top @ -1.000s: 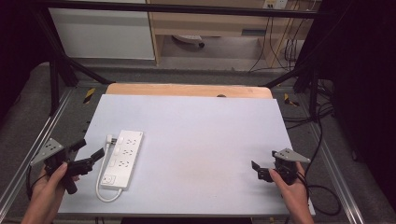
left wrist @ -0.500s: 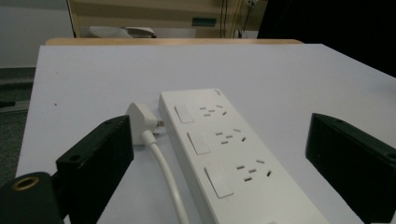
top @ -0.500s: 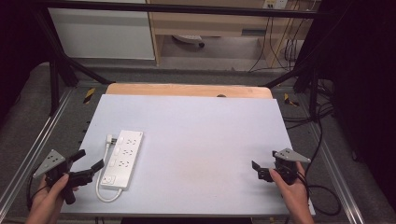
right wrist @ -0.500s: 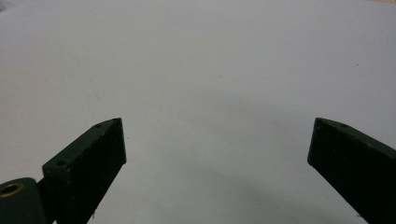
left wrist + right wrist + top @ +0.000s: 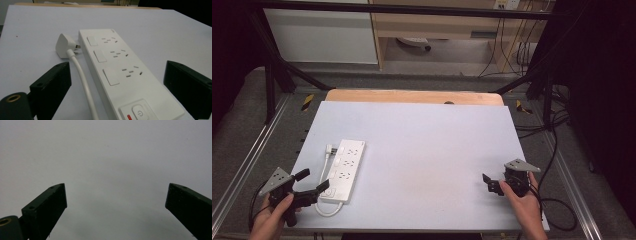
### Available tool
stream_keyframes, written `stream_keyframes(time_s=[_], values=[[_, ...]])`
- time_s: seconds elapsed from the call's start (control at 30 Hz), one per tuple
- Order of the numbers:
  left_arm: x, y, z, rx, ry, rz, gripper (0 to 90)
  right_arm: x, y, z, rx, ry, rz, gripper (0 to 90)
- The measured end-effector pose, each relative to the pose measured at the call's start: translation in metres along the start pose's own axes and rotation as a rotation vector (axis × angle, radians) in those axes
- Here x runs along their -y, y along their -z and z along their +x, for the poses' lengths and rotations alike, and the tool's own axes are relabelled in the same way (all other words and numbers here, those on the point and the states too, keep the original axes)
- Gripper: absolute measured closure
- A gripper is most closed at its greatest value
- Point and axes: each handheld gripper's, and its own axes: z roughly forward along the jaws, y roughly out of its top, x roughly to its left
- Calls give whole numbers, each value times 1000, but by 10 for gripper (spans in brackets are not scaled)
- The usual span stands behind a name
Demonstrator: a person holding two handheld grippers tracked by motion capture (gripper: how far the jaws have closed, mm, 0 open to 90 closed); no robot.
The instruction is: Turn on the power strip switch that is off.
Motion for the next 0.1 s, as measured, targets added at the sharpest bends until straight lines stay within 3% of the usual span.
stream_keyframes(time_s=[0.1], values=[[0, -1, -1, -3, -6, 5, 75, 1, -8, -1, -1, 4, 50, 29]])
